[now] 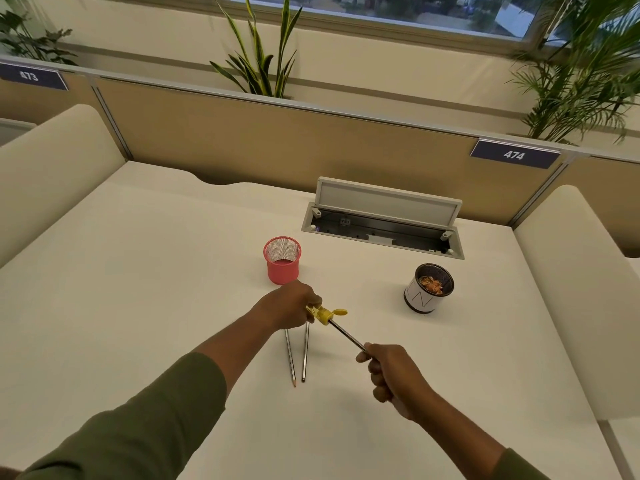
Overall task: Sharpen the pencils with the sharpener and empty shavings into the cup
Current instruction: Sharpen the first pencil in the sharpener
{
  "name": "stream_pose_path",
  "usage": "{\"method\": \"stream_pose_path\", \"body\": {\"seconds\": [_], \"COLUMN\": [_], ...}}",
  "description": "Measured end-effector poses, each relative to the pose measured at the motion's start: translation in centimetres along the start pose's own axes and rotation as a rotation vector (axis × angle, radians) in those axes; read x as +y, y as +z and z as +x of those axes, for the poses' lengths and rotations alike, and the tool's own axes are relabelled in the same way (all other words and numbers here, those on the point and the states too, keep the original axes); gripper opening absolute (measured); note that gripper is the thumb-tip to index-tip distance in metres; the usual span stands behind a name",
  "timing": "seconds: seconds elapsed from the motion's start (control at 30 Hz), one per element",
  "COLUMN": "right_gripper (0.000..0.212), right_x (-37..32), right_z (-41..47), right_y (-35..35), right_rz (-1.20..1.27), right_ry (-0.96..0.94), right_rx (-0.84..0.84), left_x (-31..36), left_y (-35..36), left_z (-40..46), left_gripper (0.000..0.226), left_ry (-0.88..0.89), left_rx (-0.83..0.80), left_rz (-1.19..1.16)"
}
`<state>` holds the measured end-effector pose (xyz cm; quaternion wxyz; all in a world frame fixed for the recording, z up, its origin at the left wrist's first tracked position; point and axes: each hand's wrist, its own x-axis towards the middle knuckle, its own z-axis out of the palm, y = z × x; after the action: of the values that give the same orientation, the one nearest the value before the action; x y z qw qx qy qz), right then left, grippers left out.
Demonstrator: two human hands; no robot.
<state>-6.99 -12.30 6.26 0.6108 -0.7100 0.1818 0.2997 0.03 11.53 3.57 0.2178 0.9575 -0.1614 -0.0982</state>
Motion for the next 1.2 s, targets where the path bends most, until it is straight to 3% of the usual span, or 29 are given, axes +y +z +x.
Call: {"method": "stream_pose_path", "body": {"seconds": [0.1,0.17,0.3,0.37,0.43,0.5,0.6,0.67,0.77,0.9,0.97,1.1,1.2], "right_gripper": [0.013,0.019,0.024,0.026,0.029,0.036,0.032,0.028,0.022,0.019,0.022,0.025,0.034], "right_x": [1.2,2.2,2.6,2.9,3.0,2.2,0.2,-0.1,-0.3,1.4,2.1,2.5,2.6], "right_z": [0.3,1.0,1.8,2.2,2.0,1.2,0.5,0.6,0.4,1.0,1.4,1.7,1.4], "right_y": [-0.7,-1.6,-2.8,-2.8,-2.2,-1.0,-0.6,-1.0,-1.1,-1.8,-2.6,-3.0,-2.1], "right_rz": [-0.795,-1.196,-1.367,-1.338,-1.227,-0.833,0.136,0.182,-0.107,-1.071,-1.342,-1.423,-1.235], "right_ry": [-0.618,-0.905,-1.120,-1.134,-1.007,-0.700,0.120,0.226,0.032,-0.779,-1.002,-1.215,-1.083], "right_rx": [0.203,0.281,0.414,0.408,0.317,0.230,-0.041,-0.099,-0.038,0.246,0.333,0.456,0.349], "left_x": [-0.1,0.1,0.4,0.5,0.6,0.6,0.7,0.7,0.6,0.1,-0.1,0.6,0.8], "left_y": [-0.2,-0.4,0.0,0.3,0.5,0.6,0.7,0.8,0.7,0.4,0.1,-0.3,-0.2], "left_z": [0.0,0.1,0.0,0.0,0.0,0.0,0.0,-0.1,-0.2,-0.2,-0.1,0.0,0.0], "left_gripper": [0.023,0.023,0.022,0.023,0.025,0.027,0.028,0.028,0.025,0.025,0.024,0.021,0.023], "left_ry": [-0.021,-0.015,-0.001,0.003,0.012,0.022,0.037,0.033,0.016,-0.019,-0.021,0.012,0.005], "left_rx": [-0.004,-0.011,-0.010,0.010,0.024,0.029,0.029,0.023,-0.012,0.010,0.002,-0.006,0.012], "left_rz": [-0.021,-0.022,-0.020,-0.030,-0.021,-0.010,0.010,0.000,-0.002,-0.067,-0.071,-0.052,-0.031]}}
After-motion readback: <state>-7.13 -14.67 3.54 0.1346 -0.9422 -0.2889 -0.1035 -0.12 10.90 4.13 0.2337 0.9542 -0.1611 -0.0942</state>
